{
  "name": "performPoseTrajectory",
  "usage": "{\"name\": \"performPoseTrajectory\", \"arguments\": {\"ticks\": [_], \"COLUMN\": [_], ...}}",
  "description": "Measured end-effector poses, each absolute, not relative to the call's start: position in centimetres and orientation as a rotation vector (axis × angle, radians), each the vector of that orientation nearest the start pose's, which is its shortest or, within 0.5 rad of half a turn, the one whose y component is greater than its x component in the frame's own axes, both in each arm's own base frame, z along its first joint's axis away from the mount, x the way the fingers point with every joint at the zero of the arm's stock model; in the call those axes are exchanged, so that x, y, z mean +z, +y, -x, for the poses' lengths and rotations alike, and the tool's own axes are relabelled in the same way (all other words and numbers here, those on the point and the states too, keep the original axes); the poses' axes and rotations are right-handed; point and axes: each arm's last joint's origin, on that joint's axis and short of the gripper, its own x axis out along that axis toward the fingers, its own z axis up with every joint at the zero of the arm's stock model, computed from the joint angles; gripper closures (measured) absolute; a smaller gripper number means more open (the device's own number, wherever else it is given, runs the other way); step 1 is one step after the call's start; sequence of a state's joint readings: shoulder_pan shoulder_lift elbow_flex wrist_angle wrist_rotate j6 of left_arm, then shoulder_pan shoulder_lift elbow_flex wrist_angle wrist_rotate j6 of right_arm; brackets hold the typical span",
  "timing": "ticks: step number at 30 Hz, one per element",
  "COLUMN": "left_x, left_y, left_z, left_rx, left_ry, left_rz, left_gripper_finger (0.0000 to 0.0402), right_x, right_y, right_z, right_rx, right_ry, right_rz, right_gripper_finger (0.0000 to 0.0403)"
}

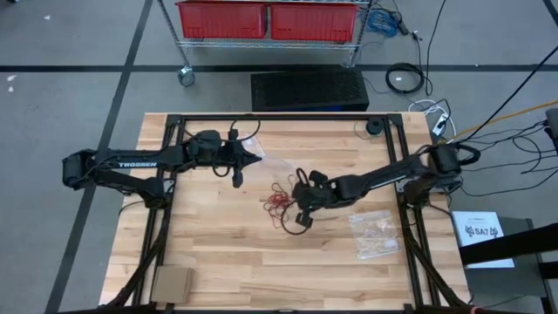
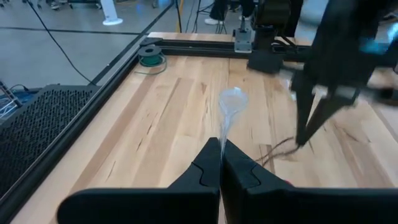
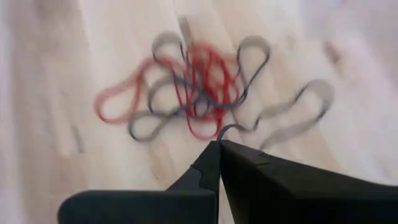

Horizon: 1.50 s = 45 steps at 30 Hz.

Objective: Sort rubber bands
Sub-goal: Put the purple rubber band into the top right transparent zip bag

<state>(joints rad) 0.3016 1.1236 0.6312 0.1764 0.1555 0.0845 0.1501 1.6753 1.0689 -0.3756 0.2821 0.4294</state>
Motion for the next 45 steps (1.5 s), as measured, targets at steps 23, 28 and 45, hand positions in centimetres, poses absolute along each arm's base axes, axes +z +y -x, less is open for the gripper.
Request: {"name": "performPoseTrajectory", "arguments": {"ticks": [23,28,45], "left_x": [23.9,24.0,24.2], "left_y": [6.6,6.5,6.1], "left_z": [-24.2,-24.2,-24.4], "left_rx": [0.101,0.081,0.056], "left_ry": [0.326,0.322,0.298], "left_rz": [0.018,0.021,0.015], "left_gripper_finger": [0.0401,0.0401,0.0401], "right_x": [36.5,38.1,38.8], "right_y": [1.3,0.9,-0.1], "right_z": [-31.9,-31.9,-32.0], "right_rx": [-0.275,-0.270,-0.282], "right_ry": [0.525,0.489,0.462], "right_rz": [-0.007,0.043,0.084], "right_gripper_finger": [0.0403,0.0403,0.0403]}}
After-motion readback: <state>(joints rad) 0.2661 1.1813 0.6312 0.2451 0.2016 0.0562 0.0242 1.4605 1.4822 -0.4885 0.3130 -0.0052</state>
